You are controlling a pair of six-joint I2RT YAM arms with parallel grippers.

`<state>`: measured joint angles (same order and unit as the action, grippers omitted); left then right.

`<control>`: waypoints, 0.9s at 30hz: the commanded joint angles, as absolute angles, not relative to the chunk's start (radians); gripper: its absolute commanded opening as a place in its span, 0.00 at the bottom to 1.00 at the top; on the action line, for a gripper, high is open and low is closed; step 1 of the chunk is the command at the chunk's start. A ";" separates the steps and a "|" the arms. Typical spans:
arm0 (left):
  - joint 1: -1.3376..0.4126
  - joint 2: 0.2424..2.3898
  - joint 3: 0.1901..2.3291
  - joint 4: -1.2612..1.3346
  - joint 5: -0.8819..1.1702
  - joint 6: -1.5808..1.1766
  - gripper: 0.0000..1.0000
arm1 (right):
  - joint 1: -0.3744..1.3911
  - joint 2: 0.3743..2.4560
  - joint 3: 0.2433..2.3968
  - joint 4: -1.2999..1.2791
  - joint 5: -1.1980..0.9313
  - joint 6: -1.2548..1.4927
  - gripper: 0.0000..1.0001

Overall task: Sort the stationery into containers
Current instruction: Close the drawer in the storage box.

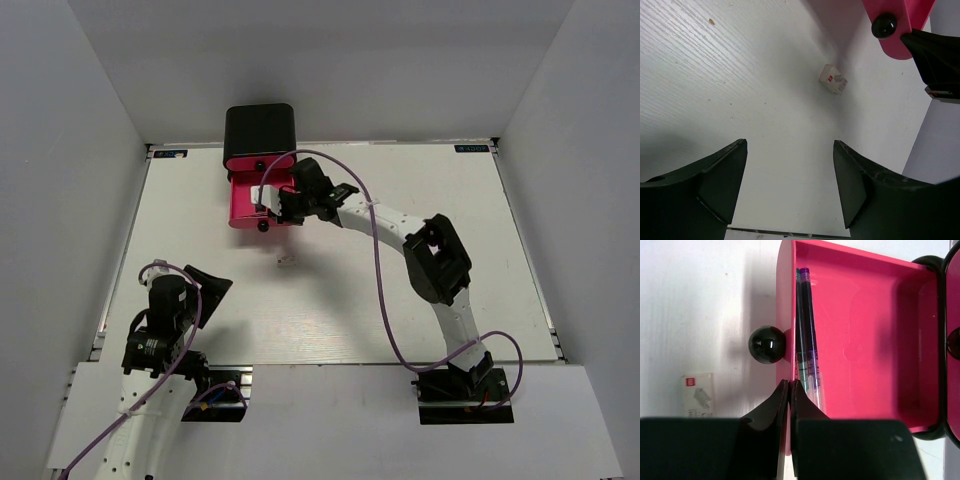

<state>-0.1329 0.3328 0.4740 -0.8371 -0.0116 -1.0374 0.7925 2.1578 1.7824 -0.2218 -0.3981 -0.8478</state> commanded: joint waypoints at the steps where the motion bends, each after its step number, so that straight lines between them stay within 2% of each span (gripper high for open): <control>1: -0.129 0.339 0.502 -0.815 -0.009 -1.039 0.79 | 0.793 2.014 1.781 -0.143 -0.436 -0.844 0.00; 27: -0.129 0.310 0.511 -0.825 -0.009 -1.039 0.79 | 0.844 1.876 1.637 -0.204 -0.493 -0.765 0.00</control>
